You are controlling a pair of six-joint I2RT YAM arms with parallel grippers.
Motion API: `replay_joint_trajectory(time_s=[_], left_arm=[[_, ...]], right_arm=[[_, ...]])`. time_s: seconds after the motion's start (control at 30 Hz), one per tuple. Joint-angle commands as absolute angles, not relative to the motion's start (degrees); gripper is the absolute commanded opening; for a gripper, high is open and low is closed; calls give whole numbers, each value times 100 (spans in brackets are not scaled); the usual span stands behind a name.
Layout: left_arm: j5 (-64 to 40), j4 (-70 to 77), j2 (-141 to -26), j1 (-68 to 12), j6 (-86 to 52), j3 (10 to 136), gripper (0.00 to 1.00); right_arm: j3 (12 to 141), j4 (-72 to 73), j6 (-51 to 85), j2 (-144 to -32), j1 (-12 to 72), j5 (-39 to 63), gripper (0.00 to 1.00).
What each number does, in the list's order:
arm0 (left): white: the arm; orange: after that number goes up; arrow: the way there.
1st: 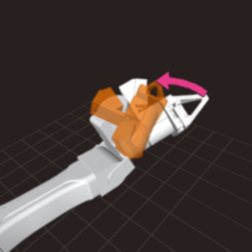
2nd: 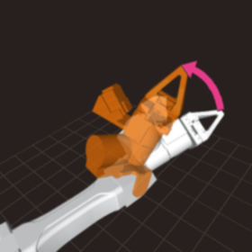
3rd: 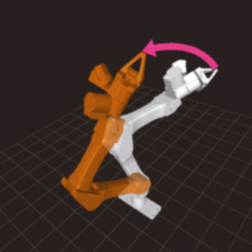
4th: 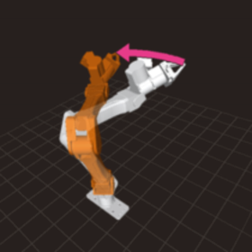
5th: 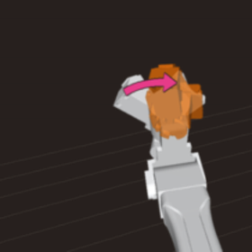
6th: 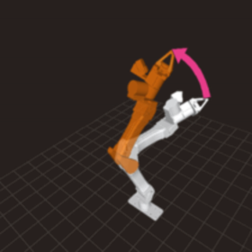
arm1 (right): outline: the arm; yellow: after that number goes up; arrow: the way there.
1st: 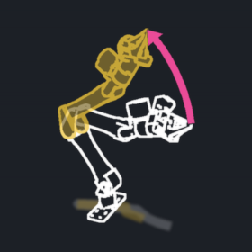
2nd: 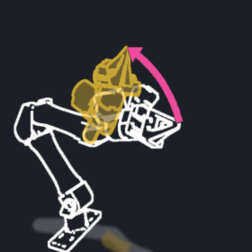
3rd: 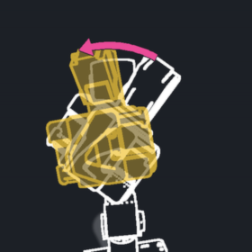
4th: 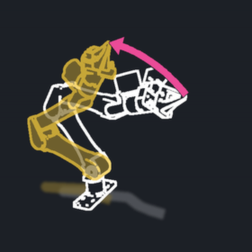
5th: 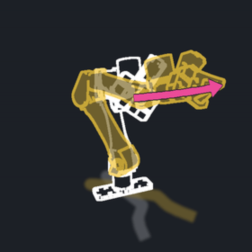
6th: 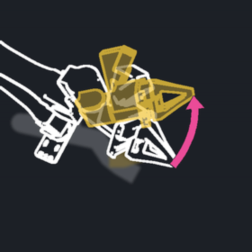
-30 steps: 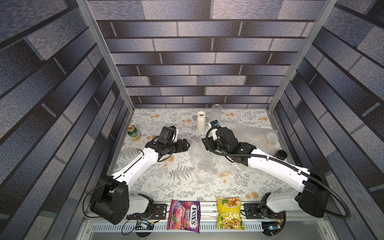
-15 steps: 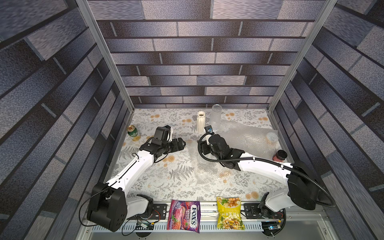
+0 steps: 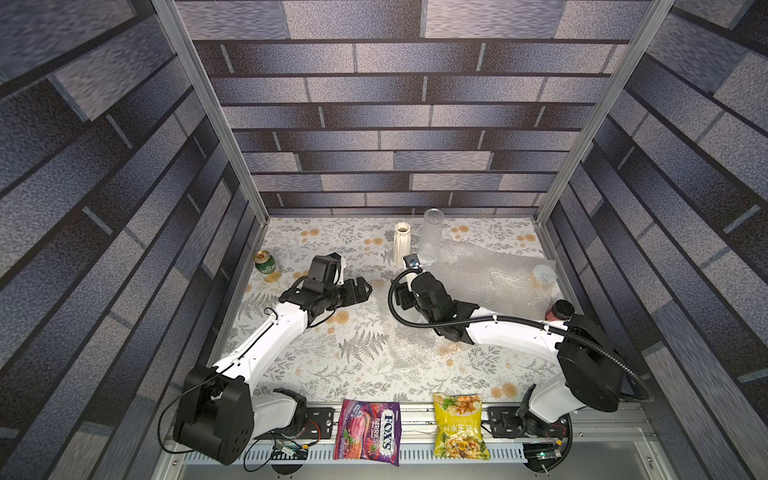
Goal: Unwrap the vase from the bubble wrap
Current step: Adjust the vase with the bubble wrap, then pick up the vase from the bubble wrap.
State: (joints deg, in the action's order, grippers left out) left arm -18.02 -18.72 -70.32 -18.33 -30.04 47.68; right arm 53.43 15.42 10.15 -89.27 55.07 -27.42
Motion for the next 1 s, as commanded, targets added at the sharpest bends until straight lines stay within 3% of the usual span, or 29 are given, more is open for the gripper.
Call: replay_joint_trajectory(time_s=[0.0, 0.23, 0.7, 0.97], left_arm=[[-1783, -1744, -6788, -1792, -2987, 4634, 93], [-1890, -1793, -6801, -1778, -2949, 4675, 93], [-1929, -1826, -6712, -1776, -2937, 4667, 93], [-1907, -1828, -6653, -1770, -2935, 4645, 94]], right_arm=[[5409, 1797, 966, -8917, 5573, -2743, 39], [5482, 1279, 977, -8829, 5574, -2279, 58], [5800, 559, 1142, -8831, 5573, -2205, 74], [6540, -493, 1231, -8972, 5579, -2518, 75]])
